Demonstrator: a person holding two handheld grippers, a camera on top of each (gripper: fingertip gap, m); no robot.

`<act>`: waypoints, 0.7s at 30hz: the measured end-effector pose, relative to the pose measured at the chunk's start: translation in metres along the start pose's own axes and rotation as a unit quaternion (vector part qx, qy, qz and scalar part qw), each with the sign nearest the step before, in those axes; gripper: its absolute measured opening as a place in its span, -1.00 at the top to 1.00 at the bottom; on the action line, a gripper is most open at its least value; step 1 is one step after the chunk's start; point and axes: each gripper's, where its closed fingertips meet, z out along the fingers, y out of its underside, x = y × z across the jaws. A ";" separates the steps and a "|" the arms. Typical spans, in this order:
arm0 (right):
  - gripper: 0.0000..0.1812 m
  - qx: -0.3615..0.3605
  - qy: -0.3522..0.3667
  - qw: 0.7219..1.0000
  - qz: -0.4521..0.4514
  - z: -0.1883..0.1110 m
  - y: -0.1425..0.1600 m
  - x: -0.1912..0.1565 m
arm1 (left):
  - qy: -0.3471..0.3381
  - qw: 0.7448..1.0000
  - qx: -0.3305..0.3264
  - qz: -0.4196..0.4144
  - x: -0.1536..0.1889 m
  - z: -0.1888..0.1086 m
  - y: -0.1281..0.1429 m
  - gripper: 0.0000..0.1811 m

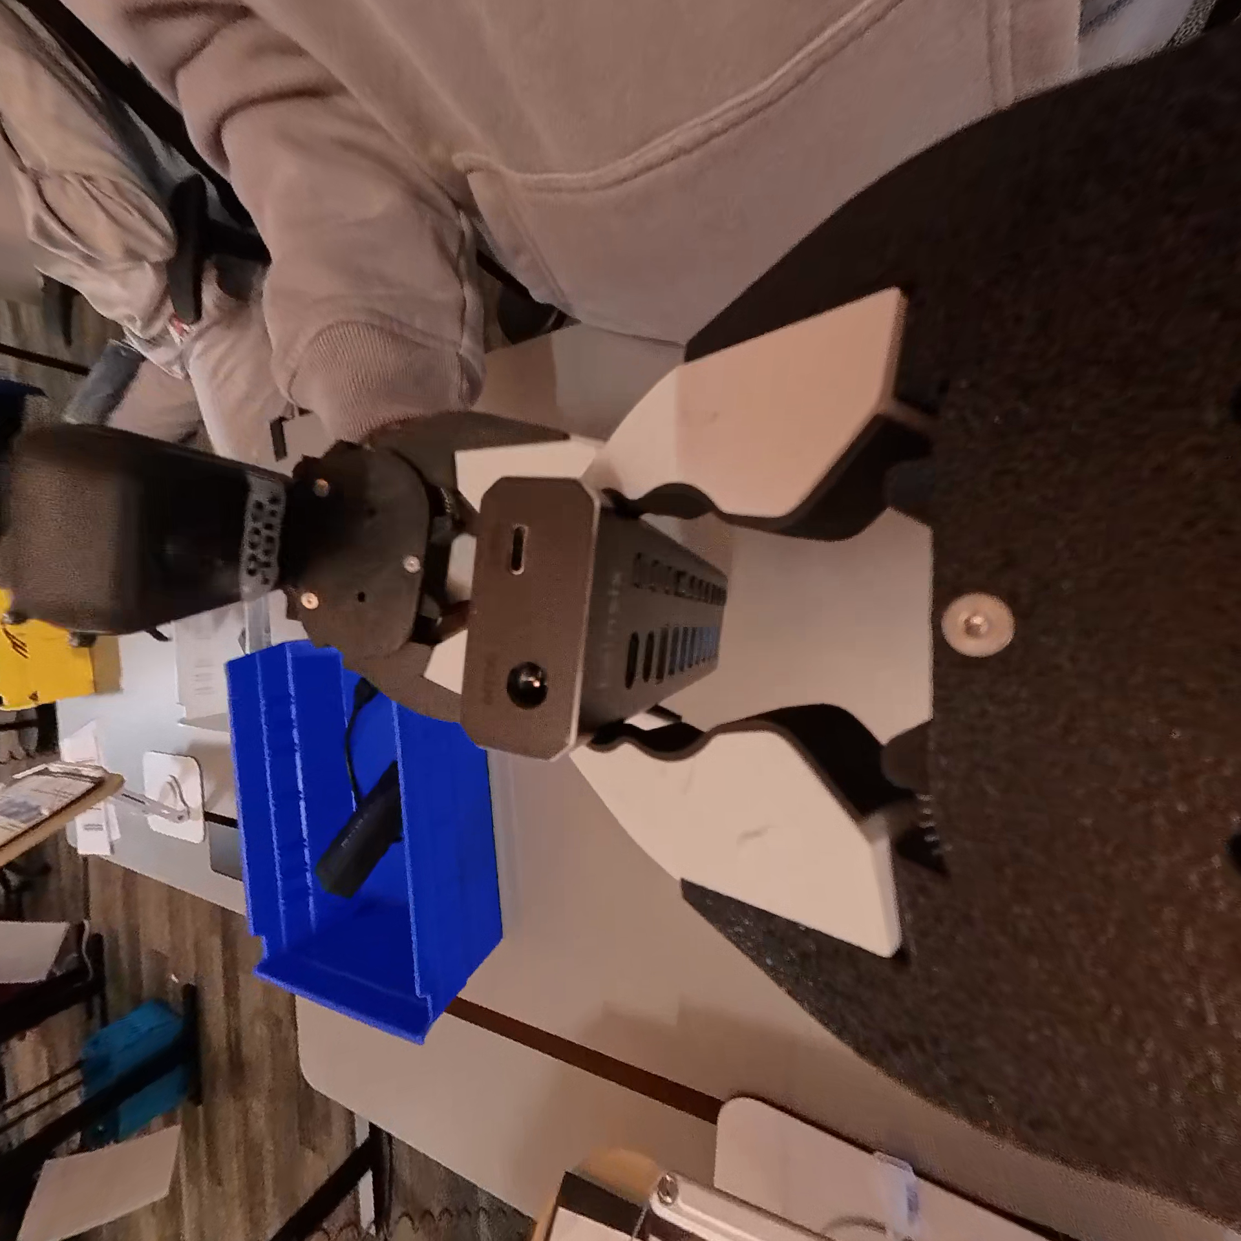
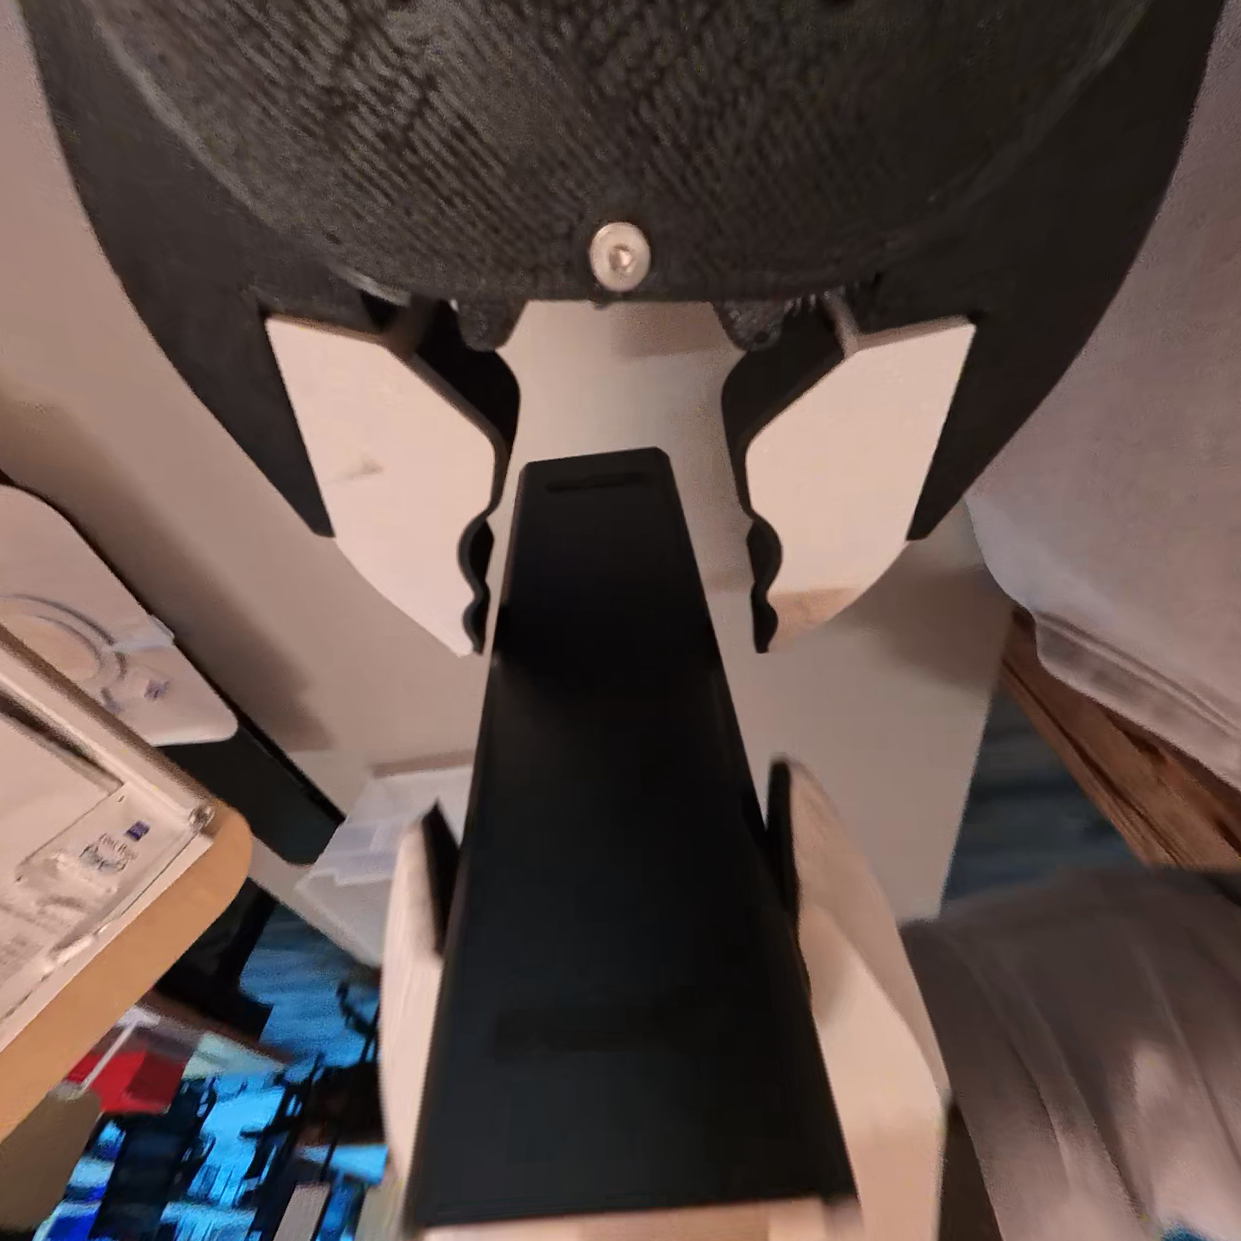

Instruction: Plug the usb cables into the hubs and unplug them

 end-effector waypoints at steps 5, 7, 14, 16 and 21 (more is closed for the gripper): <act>-0.14 -0.014 0.020 1.000 -0.001 0.015 0.000 0.007 | 0.019 1.000 0.012 0.005 0.006 0.011 -0.007 0.35; -0.11 0.000 0.005 1.000 0.000 0.021 -0.003 0.002 | 0.023 1.000 0.018 0.008 0.007 0.016 -0.010 0.35; -0.01 0.022 -0.012 0.999 0.044 0.023 -0.007 -0.002 | 0.025 0.999 0.002 0.030 0.006 0.017 -0.003 0.35; 0.08 0.016 -0.014 0.999 0.045 0.023 -0.004 -0.003 | 0.022 0.999 -0.009 0.030 0.006 0.017 -0.001 0.35; 0.12 0.057 -0.018 0.996 0.074 0.022 -0.012 -0.002 | 0.018 0.999 -0.016 0.022 0.005 0.013 -0.001 0.35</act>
